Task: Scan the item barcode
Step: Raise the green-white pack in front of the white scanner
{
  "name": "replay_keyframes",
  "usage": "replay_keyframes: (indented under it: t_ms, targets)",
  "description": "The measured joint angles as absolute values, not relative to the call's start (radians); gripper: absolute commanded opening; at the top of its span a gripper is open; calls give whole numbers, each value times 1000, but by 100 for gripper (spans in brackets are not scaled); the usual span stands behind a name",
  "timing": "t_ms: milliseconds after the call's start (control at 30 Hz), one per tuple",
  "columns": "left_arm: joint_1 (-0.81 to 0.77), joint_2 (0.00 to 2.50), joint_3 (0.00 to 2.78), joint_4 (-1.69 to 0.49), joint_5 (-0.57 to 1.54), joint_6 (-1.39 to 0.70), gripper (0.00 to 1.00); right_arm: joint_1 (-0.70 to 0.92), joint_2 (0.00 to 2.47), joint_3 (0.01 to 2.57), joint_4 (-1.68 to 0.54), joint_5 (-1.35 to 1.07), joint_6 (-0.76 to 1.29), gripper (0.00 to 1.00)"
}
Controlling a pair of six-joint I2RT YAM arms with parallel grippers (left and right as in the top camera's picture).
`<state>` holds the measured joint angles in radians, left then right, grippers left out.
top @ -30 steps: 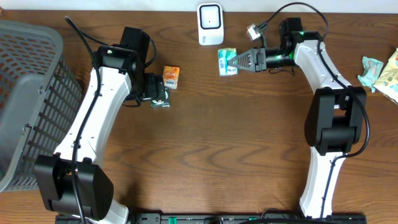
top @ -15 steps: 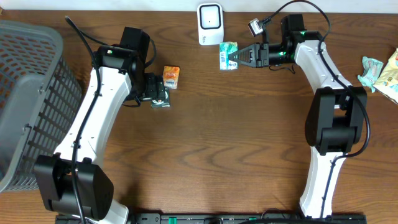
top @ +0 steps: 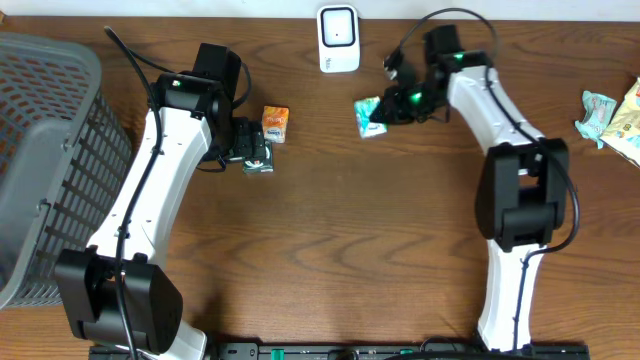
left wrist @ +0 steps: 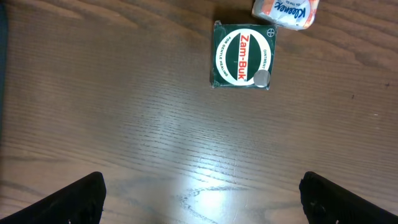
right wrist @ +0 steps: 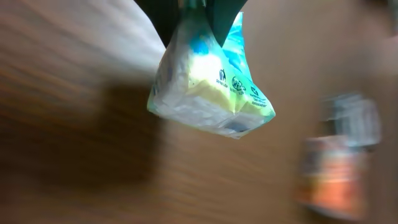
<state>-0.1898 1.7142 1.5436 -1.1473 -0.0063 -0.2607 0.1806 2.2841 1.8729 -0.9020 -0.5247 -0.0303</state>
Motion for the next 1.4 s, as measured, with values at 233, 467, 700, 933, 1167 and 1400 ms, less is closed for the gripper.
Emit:
replay_keyframes:
  t_ms: [233,467,700,933,1167,1400]
  targets:
    - [-190,1714,1544,-1147,-6,-261,98,268,2284,1988,-731,-29,-100,1]
    - [-190,1714,1544,-1147,-7,-261,98,358,2284,2009,-416,227,-371,1]
    - [-190,1714,1544,-1147,-7,-261,98,414,2290,2009,-176,267,-551,1]
    - [-190,1714,1544,-1147,-7,-261,98,407,2356,2009,-65,250,-617,1]
    - [-190,1714,1544,-1147,-7,-261,98,404,2399,2007,-32,235,-668,1]
    - [-190,1714,1544,-1147,-7,-261,98,400,2398,2008,-43,297,-636,1]
